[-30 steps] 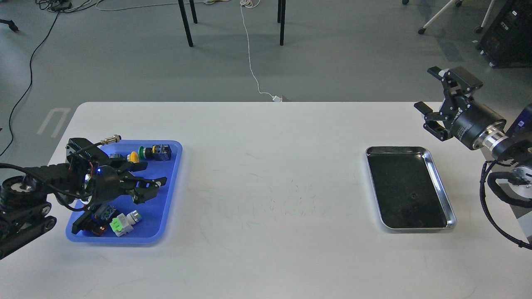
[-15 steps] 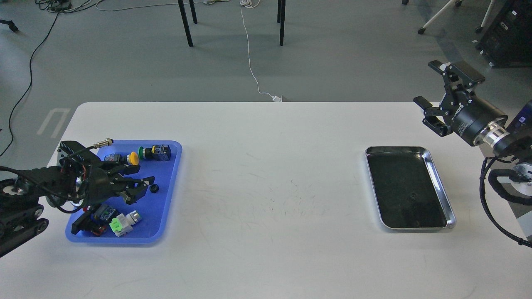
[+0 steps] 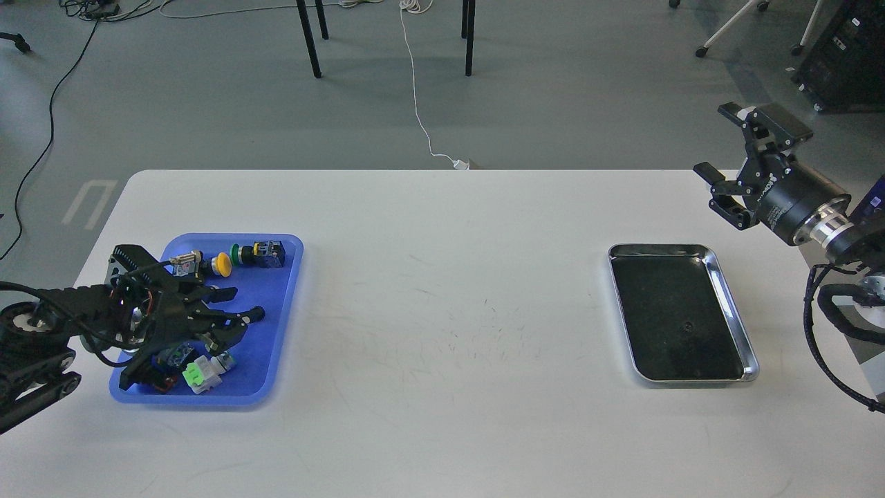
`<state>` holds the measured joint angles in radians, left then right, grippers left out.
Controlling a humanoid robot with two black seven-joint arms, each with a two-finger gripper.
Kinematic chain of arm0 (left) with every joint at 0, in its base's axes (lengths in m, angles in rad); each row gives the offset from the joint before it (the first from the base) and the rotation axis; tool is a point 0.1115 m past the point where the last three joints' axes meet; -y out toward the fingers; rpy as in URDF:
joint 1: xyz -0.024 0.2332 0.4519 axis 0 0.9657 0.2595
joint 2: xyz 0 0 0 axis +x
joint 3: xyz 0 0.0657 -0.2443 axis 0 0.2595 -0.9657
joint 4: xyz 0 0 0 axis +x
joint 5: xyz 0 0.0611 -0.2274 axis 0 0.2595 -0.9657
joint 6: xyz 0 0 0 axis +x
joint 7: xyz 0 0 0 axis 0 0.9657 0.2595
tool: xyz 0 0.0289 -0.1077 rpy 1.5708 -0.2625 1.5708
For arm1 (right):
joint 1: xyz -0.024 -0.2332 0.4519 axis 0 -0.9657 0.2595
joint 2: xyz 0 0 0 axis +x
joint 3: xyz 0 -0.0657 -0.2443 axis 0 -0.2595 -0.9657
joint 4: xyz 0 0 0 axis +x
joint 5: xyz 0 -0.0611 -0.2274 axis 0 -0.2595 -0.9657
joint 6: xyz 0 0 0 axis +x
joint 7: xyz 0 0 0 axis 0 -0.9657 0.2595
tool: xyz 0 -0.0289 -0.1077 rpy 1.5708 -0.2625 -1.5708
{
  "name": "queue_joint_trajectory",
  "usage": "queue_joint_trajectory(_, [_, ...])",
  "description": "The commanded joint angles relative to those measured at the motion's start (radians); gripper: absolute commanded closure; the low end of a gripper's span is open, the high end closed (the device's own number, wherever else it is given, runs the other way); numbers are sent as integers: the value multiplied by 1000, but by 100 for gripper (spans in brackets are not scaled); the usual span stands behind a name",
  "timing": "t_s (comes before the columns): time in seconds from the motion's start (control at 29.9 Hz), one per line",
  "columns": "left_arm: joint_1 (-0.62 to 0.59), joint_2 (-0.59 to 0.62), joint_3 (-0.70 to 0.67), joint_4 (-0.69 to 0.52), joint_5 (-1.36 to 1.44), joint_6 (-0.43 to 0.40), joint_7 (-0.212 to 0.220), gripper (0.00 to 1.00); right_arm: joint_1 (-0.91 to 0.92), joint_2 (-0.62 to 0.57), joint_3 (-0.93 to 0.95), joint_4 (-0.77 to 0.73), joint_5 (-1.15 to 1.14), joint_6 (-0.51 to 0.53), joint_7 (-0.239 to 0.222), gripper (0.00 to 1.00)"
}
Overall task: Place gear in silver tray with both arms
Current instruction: 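Grasp the second black gear with the left hand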
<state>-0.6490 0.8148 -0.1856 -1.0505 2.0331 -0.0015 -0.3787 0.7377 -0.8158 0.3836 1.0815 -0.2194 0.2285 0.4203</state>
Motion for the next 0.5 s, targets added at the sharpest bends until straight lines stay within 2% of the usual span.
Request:
queue_joint_trajectory(0.0, [2, 0, 0, 0, 3, 0, 0, 45, 0, 0, -2, 0, 0, 0, -2, 3])
queue_joint_trajectory(0.47, [-6, -23, 2, 3, 3, -2, 1, 45, 0, 0, -3, 0, -2, 0, -5, 3])
